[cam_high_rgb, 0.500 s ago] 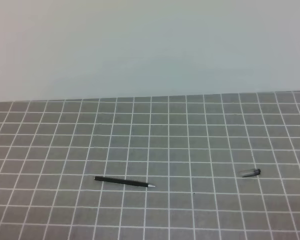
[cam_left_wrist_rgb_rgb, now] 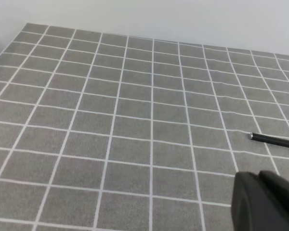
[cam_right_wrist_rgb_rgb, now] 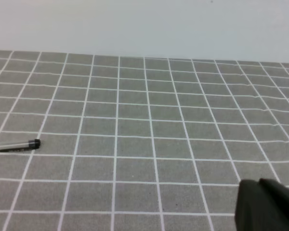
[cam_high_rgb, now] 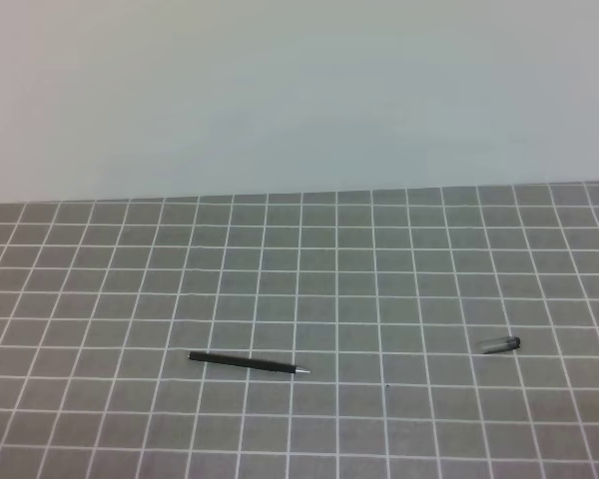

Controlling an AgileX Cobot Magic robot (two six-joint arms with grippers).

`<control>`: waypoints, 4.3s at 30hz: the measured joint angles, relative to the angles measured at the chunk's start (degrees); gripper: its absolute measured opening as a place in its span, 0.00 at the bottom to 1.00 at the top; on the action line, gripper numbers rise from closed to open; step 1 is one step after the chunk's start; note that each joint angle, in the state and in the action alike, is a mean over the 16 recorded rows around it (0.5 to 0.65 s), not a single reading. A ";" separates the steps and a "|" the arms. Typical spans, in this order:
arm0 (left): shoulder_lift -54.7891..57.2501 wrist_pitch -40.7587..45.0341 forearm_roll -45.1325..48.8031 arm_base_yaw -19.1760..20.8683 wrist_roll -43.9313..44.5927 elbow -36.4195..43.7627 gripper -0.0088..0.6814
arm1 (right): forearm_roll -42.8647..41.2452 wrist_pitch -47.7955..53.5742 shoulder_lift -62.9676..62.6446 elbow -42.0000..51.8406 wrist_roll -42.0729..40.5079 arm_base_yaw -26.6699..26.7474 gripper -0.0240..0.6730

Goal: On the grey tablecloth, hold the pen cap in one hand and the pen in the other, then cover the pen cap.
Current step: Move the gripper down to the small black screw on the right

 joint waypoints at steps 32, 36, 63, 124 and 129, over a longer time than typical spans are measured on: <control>0.00 -41.90 -0.20 0.00 1.17 0.00 0.01 | -0.17 -0.13 0.00 0.00 0.00 0.00 0.03; 0.00 -45.98 0.41 0.00 -0.73 -0.01 0.01 | -0.38 -1.02 0.00 -0.01 0.00 0.00 0.03; -0.07 -39.58 14.42 0.00 -8.42 -16.91 0.01 | 0.63 -45.02 0.00 -0.15 0.81 0.00 0.03; 28.46 -16.15 17.86 -7.77 -5.45 -24.49 0.01 | -2.16 42.26 90.60 -75.20 -54.99 25.13 0.03; 28.46 -16.01 18.89 -10.60 -5.34 -23.57 0.01 | -0.72 39.43 95.32 -75.71 -59.28 25.47 0.03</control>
